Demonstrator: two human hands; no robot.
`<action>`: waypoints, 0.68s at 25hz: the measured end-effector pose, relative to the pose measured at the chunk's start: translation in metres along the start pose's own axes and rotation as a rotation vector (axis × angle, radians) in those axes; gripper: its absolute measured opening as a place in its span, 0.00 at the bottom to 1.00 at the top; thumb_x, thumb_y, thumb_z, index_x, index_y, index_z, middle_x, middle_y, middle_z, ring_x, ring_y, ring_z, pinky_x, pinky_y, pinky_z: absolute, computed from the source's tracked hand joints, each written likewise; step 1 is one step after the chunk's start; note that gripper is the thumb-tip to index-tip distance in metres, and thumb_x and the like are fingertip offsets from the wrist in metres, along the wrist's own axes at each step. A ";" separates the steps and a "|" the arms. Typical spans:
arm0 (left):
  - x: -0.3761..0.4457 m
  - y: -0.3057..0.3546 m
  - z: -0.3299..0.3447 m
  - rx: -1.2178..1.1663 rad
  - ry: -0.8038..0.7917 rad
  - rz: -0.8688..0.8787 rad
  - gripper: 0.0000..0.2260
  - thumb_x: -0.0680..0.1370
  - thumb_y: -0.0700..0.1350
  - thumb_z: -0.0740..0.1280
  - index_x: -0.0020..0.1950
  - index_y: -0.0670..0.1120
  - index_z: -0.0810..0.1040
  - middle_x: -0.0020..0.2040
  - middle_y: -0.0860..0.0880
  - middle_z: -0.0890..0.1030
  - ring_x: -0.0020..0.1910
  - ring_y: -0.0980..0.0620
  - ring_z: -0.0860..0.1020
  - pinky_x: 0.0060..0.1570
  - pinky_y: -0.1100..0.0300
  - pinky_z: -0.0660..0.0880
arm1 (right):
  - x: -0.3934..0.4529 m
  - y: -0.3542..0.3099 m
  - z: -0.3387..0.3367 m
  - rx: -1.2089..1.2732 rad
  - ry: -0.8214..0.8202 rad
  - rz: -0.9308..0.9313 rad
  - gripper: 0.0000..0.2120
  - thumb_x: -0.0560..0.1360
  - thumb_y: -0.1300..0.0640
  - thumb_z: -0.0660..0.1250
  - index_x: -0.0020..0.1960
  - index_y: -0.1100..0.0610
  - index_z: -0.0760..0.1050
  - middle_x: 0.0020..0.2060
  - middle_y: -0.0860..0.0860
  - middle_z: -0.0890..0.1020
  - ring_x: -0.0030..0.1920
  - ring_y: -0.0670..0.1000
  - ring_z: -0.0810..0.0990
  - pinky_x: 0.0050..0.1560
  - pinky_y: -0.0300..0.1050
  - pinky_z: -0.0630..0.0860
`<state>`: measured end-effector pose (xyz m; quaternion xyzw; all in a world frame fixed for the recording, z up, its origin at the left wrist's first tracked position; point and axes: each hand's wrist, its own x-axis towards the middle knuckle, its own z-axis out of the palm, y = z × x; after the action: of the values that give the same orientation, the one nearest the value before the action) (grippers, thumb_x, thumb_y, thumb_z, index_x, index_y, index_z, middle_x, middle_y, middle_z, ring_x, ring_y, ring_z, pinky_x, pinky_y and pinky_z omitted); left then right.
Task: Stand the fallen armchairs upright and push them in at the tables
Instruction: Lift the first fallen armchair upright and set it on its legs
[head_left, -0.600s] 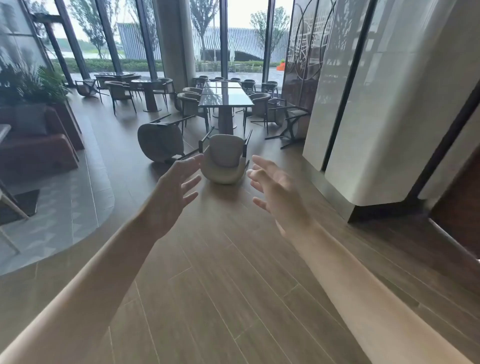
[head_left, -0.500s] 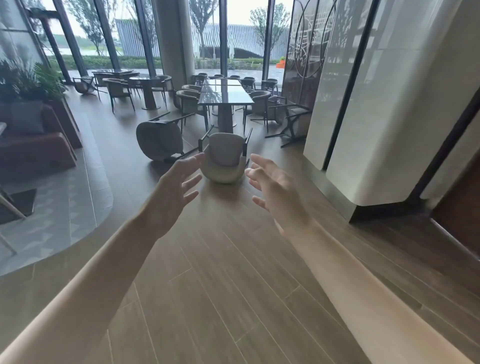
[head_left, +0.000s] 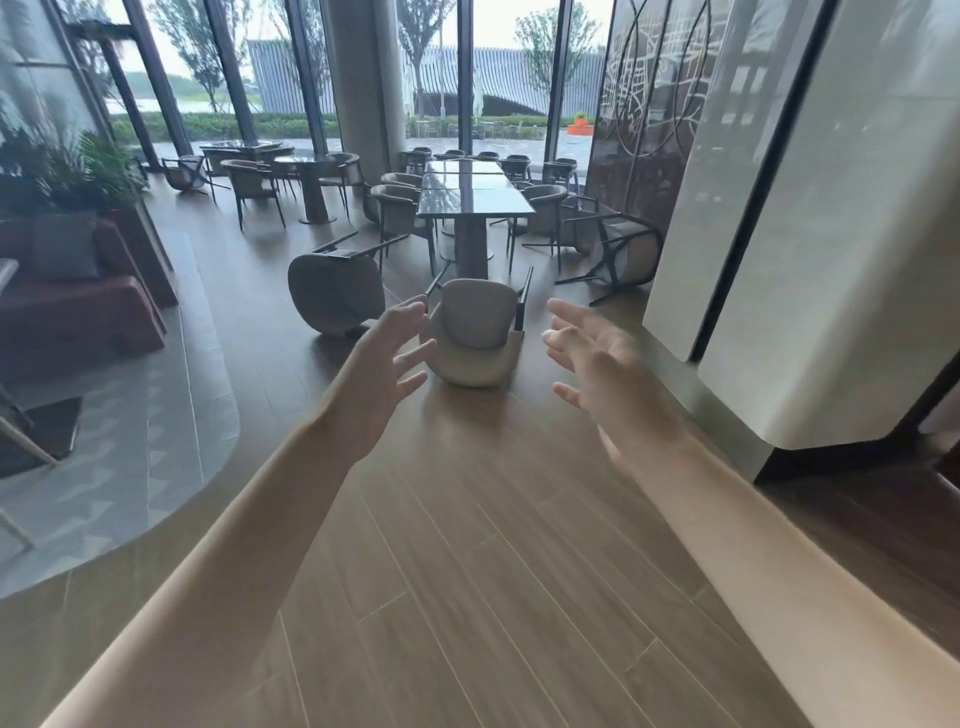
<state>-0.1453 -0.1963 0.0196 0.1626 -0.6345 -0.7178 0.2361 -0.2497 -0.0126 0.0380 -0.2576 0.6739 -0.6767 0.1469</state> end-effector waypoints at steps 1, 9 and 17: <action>0.015 -0.001 -0.004 0.003 -0.012 0.007 0.38 0.61 0.63 0.69 0.72 0.56 0.75 0.71 0.55 0.75 0.64 0.55 0.78 0.69 0.52 0.68 | 0.015 0.002 0.002 0.001 0.022 -0.015 0.18 0.80 0.56 0.64 0.69 0.46 0.74 0.62 0.41 0.78 0.64 0.43 0.76 0.69 0.52 0.73; 0.153 -0.023 0.005 0.018 -0.054 -0.012 0.33 0.62 0.65 0.69 0.67 0.60 0.79 0.67 0.61 0.78 0.65 0.55 0.78 0.72 0.49 0.67 | 0.144 0.044 0.003 0.006 0.061 -0.014 0.19 0.79 0.58 0.64 0.69 0.47 0.74 0.69 0.47 0.75 0.69 0.46 0.73 0.71 0.54 0.71; 0.337 -0.023 0.060 0.027 -0.040 -0.009 0.33 0.61 0.66 0.69 0.66 0.59 0.80 0.72 0.55 0.74 0.67 0.54 0.77 0.73 0.47 0.66 | 0.336 0.070 -0.039 0.000 0.039 0.003 0.22 0.76 0.54 0.65 0.70 0.45 0.73 0.69 0.43 0.74 0.70 0.44 0.71 0.71 0.55 0.70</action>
<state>-0.4622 -0.3282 0.0278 0.1539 -0.6482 -0.7132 0.2179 -0.5583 -0.1665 0.0211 -0.2432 0.6772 -0.6813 0.1347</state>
